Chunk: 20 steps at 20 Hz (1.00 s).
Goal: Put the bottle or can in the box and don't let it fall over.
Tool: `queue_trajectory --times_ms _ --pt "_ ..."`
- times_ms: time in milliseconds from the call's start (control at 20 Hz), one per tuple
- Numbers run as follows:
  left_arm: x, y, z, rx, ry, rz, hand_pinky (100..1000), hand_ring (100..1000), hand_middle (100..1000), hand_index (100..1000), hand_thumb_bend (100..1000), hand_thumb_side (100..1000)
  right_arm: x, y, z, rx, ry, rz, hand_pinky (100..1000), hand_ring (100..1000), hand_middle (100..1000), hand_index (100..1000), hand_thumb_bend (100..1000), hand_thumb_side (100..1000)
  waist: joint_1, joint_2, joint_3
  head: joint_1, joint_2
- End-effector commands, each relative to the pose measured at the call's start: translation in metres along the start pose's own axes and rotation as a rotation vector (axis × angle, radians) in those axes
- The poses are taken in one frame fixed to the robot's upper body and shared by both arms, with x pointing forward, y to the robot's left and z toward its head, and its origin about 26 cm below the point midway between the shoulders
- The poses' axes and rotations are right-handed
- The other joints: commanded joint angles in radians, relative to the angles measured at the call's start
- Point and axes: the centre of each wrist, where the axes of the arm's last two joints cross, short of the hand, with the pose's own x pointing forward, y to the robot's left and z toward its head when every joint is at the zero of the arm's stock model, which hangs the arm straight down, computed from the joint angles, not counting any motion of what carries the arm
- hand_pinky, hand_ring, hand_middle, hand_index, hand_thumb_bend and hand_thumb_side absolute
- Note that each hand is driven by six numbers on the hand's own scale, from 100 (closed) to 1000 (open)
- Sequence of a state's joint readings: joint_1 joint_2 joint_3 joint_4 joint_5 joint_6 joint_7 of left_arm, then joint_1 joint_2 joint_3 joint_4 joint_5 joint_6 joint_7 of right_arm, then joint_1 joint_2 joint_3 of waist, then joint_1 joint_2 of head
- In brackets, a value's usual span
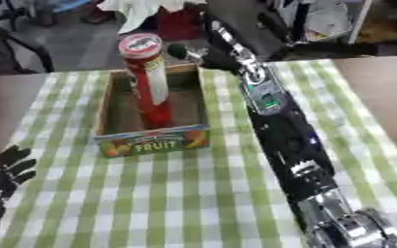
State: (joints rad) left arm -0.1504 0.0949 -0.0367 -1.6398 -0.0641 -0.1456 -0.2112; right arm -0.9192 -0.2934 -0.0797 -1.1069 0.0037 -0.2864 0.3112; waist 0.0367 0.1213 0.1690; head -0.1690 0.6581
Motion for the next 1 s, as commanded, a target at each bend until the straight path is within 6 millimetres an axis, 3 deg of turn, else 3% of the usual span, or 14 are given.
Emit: queue_trajectory --times_ms 50,150,300,550,750,1000 --pt "0.003 0.011 0.002 0.021 0.000 -0.037 899 886 882 974 539 865 0.023 -0.033 0.011 -0.073 -0.066 -0.009 1000 1000 1000 1000 777 588 -0.006 -0.025 -0.015 0.018 0.004" --pt "0.001 0.014 0.004 0.030 0.008 -0.044 899 886 882 974 538 866 0.025 -0.046 0.031 -0.116 -0.068 -0.026 1000 1000 1000 1000 760 589 -0.014 -0.029 -0.036 0.030 0.007" --pt "0.000 0.019 0.008 0.047 0.021 -0.058 899 886 882 974 537 866 0.023 -0.061 0.081 -0.213 -0.061 -0.024 1000 1000 1000 1000 748 585 -0.027 -0.034 -0.070 0.059 0.011" --pt "-0.001 0.025 0.013 0.080 0.031 -0.073 900 886 882 974 534 867 0.014 -0.061 0.163 -0.358 0.039 0.039 1000 1000 1000 1000 692 528 -0.033 -0.039 -0.102 0.107 0.018" --pt "-0.002 0.028 0.016 0.102 0.040 -0.080 900 886 882 974 530 870 0.001 -0.039 0.219 -0.429 0.165 0.033 1000 1000 1000 1000 675 505 -0.033 -0.045 -0.124 0.123 0.026" --pt "-0.004 0.027 0.017 0.108 0.050 -0.076 900 887 882 974 526 872 -0.011 0.002 0.246 -0.495 0.255 -0.060 1000 1000 1000 1000 664 499 -0.033 -0.057 -0.138 0.131 0.030"
